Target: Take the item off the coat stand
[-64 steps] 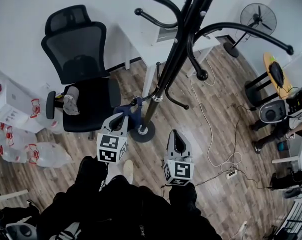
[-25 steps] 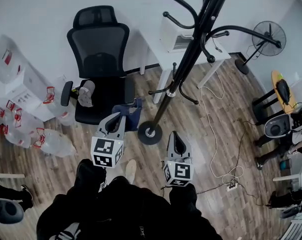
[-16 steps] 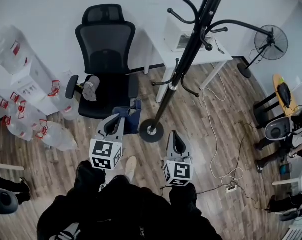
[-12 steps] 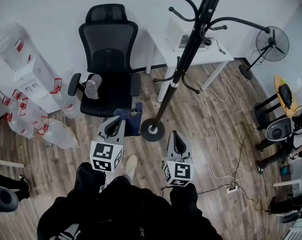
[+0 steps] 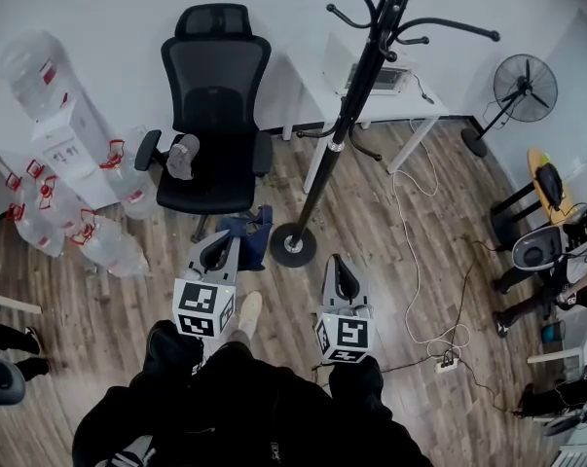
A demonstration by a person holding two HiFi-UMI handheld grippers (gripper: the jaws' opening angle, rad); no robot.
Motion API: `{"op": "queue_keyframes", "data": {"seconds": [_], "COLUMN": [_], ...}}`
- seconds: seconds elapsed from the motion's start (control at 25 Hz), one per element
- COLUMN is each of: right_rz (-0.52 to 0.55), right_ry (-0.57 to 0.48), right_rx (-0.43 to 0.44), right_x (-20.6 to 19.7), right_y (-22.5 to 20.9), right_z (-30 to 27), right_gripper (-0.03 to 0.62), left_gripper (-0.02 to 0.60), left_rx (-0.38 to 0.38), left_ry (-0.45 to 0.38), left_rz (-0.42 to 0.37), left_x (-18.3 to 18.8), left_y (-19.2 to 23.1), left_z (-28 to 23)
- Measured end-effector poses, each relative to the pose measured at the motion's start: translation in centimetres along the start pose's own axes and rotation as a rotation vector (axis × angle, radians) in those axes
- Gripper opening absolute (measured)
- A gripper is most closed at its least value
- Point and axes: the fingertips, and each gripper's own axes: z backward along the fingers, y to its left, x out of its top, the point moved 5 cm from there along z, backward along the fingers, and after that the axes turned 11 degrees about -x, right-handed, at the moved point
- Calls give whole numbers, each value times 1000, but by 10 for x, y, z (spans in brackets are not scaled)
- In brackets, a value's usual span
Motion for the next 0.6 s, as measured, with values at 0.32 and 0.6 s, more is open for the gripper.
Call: {"op": "queue_keyframes", "data": {"seconds": [0.32, 0.6], "right_rz": [11, 15], "right_ry": [-7, -11], "right_rx": [-9, -9], "right_x": [-6, -10], "right_y": [-2, -2], "right_z": [52, 84], "right_gripper": [15, 15], "left_gripper": [28, 29], "left_rx": [-18, -26], "left_ry": [4, 11], "left_rz": [-9, -6], "left_x": [-18, -32], "left_y": [-36, -58], "left_z": [35, 60]}}
